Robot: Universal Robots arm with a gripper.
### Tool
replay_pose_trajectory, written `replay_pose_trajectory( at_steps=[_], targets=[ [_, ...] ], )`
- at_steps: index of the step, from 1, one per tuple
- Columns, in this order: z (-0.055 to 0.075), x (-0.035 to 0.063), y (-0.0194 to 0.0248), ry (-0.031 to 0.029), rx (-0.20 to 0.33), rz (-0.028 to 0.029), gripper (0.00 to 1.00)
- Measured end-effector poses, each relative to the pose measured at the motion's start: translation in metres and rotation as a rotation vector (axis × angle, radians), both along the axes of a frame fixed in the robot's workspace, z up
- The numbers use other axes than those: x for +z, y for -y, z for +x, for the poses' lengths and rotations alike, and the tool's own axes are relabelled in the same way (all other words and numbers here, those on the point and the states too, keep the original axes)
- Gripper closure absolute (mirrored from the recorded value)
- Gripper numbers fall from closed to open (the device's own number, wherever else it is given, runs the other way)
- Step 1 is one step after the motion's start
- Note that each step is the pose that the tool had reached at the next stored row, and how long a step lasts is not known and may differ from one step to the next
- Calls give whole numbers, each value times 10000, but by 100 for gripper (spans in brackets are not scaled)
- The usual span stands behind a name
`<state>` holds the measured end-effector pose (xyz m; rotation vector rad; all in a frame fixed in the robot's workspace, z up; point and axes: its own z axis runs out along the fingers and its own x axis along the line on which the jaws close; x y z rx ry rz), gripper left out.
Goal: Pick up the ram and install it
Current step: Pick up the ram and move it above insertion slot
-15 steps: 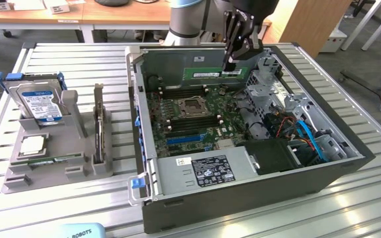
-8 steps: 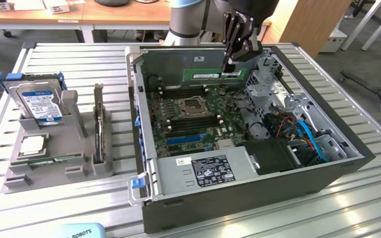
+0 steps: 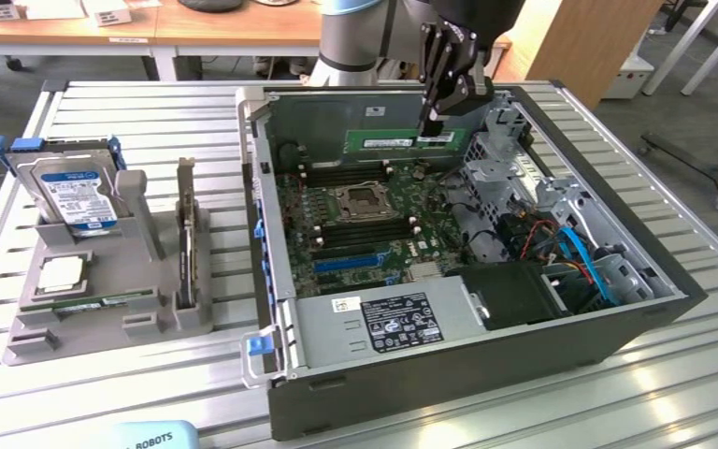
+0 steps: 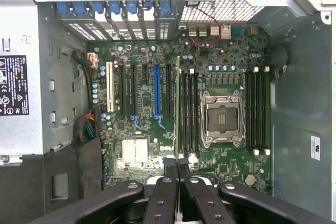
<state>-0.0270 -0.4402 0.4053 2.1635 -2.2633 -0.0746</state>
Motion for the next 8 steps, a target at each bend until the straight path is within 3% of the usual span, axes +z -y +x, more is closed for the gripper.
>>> replay_pose_trajectory(
  at_steps=[8],
  targets=[
    [0, -1, -4, -1, 1, 1, 88]
  ],
)
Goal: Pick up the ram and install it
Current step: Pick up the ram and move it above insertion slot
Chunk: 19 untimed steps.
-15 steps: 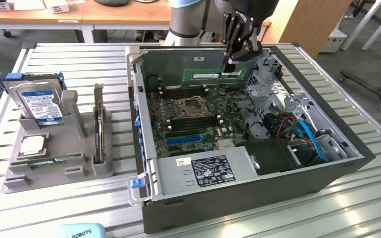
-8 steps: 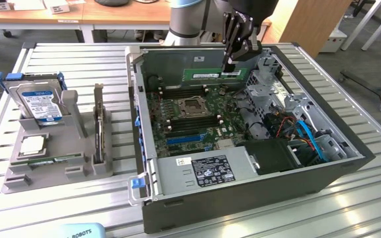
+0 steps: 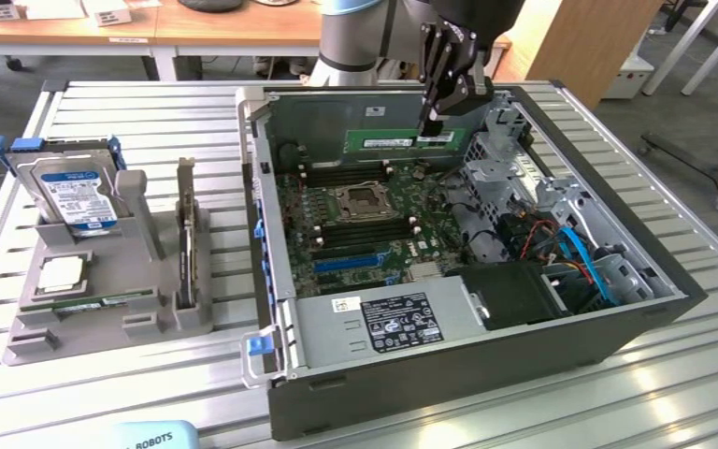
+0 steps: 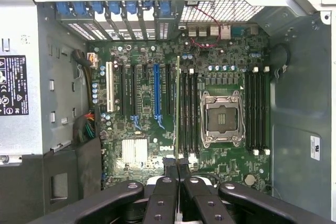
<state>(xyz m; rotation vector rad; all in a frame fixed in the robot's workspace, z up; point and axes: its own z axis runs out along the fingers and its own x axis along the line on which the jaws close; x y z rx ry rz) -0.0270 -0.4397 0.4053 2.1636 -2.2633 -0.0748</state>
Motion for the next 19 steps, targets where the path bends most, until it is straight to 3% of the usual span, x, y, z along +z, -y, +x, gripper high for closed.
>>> replay_pose_trajectory(
  at_steps=[19],
  targets=[
    [0, -27, -7, 9, 0, 9, 88]
  ],
)
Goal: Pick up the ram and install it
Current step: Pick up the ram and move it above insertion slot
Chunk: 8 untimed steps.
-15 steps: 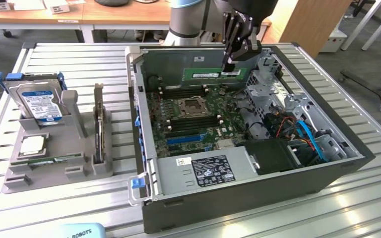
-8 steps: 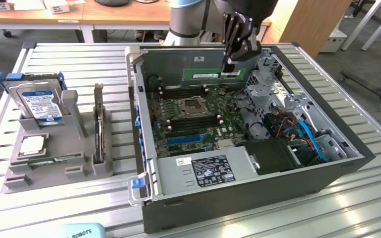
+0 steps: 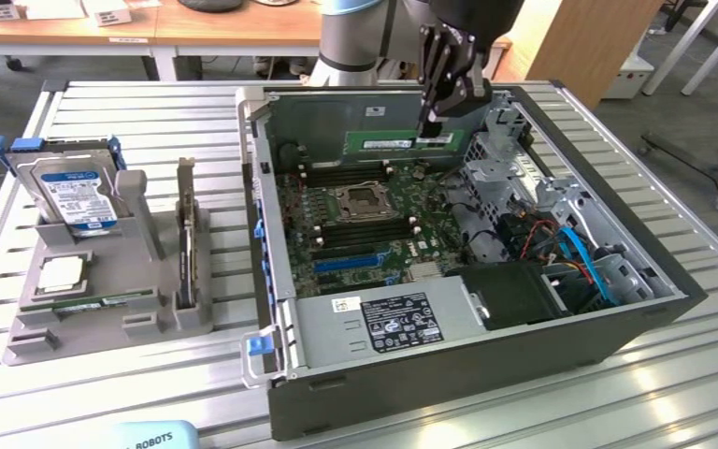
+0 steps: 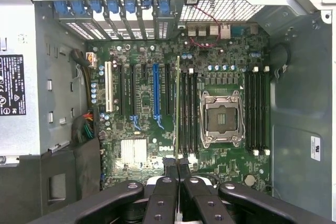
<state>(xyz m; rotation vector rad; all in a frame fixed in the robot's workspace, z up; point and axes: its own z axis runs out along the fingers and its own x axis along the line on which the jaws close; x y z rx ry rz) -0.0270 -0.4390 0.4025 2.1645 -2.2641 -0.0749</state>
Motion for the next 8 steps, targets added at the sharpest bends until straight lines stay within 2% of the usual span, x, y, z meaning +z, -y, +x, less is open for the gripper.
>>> replay_pose_trajectory(
  at_steps=[8],
  targets=[
    [0, -18, 0, 5, 0, 4, 88]
  ],
)
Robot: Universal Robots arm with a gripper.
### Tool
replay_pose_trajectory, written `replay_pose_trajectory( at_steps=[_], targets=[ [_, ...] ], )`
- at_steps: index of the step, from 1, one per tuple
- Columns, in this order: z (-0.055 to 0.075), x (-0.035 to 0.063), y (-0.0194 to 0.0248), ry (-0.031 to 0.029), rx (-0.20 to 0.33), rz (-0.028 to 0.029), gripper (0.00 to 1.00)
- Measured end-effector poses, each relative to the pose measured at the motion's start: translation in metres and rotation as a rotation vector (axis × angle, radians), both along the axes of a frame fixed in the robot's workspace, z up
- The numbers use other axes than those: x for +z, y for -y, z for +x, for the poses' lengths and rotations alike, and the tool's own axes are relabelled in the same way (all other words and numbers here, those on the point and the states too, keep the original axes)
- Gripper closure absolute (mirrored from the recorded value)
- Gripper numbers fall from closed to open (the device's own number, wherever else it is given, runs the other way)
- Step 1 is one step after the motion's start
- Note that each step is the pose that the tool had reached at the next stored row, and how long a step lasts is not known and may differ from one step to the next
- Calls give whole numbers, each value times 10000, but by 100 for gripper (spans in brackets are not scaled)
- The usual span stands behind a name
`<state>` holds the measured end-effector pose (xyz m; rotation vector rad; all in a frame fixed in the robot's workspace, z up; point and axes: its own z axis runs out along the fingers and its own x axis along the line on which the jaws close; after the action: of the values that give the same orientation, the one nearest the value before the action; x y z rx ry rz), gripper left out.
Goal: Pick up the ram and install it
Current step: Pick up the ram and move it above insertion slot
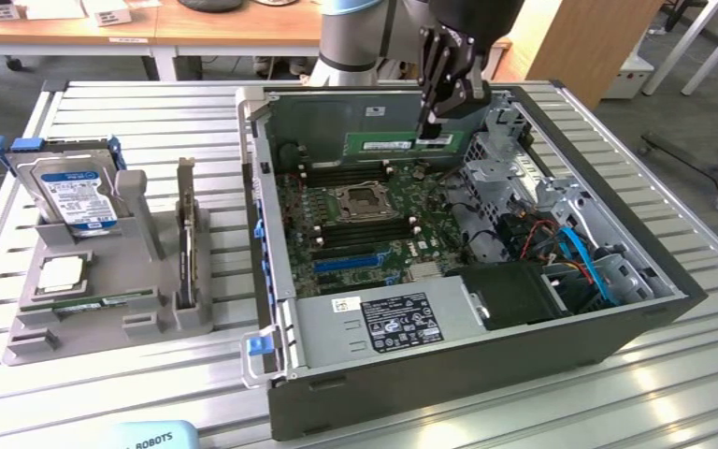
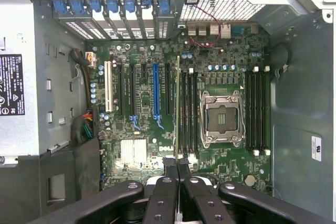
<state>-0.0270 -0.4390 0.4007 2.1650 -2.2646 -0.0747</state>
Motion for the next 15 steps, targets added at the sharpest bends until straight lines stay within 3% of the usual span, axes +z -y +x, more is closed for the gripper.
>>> replay_pose_trajectory(
  at_steps=[15],
  targets=[
    [0, -24, 0, 1, 0, -1, 88]
  ],
)
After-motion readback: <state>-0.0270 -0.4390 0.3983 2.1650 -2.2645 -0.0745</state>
